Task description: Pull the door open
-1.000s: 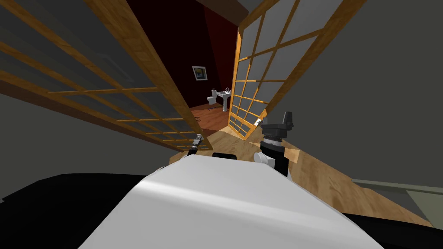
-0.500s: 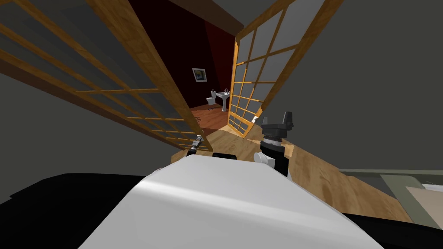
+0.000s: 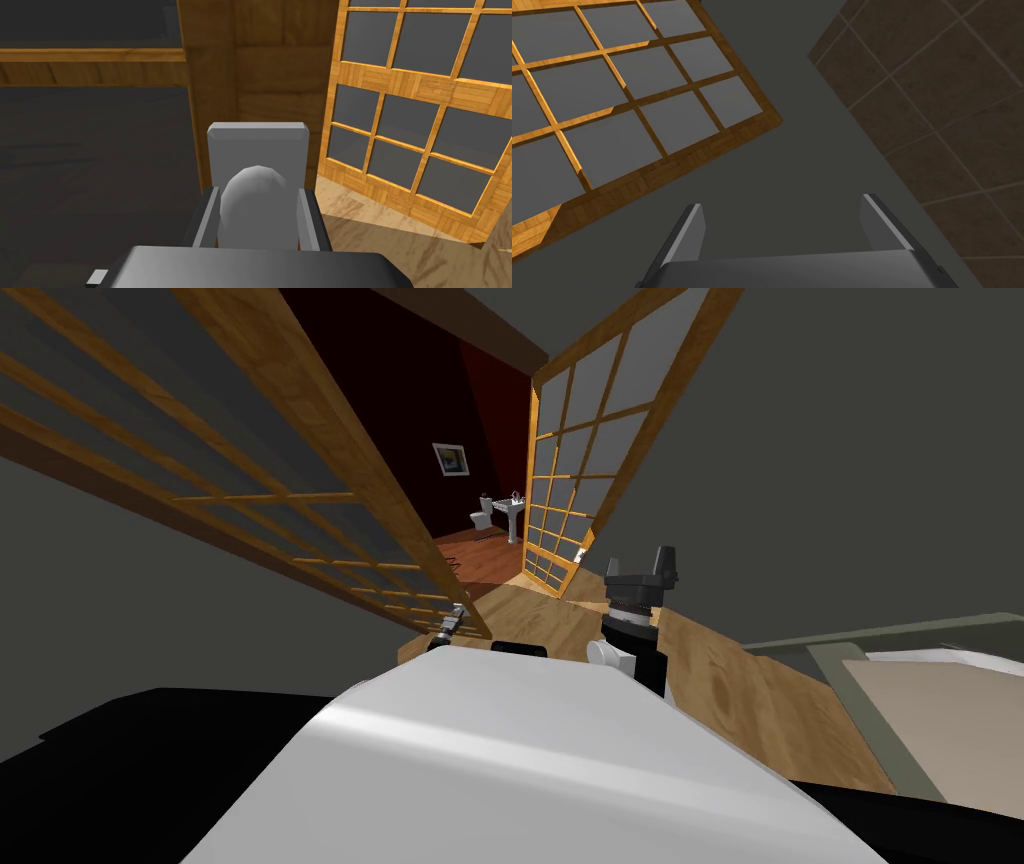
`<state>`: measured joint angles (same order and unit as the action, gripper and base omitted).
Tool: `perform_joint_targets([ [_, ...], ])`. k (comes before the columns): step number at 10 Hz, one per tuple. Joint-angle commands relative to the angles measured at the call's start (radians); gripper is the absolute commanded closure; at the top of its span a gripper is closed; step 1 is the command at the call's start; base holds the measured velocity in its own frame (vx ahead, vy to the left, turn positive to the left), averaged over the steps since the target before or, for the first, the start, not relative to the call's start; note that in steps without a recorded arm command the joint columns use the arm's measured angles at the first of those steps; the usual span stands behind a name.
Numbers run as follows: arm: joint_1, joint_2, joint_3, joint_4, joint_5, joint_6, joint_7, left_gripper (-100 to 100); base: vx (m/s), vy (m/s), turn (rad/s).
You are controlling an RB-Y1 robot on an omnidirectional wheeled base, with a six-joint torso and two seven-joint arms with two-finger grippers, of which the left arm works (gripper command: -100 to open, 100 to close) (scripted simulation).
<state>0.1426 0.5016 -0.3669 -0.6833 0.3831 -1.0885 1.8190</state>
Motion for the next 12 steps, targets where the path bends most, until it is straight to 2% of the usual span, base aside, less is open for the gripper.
perform_joint_targets([
  [1,0.012,0.011,-0.015,0.003,-0.008,-0.029,0.016,100,-0.191,0.081,-0.132],
  [3,0.022,0.023,-0.027,0.010,-0.014,-0.055,0.031,100,-0.200,0.079,-0.110],
  [4,0.023,0.019,-0.023,-0.001,-0.012,-0.039,0.023,100,-0.092,0.035,-0.031],
  [5,0.030,0.023,-0.032,0.016,-0.015,-0.064,0.034,100,-0.143,0.055,-0.137],
  [6,0.031,0.025,-0.034,0.019,-0.016,-0.070,0.036,100,-0.187,0.053,-0.182],
  [12,0.049,0.047,-0.058,0.072,-0.023,-0.159,0.069,100,-0.201,0.072,-0.164],
])
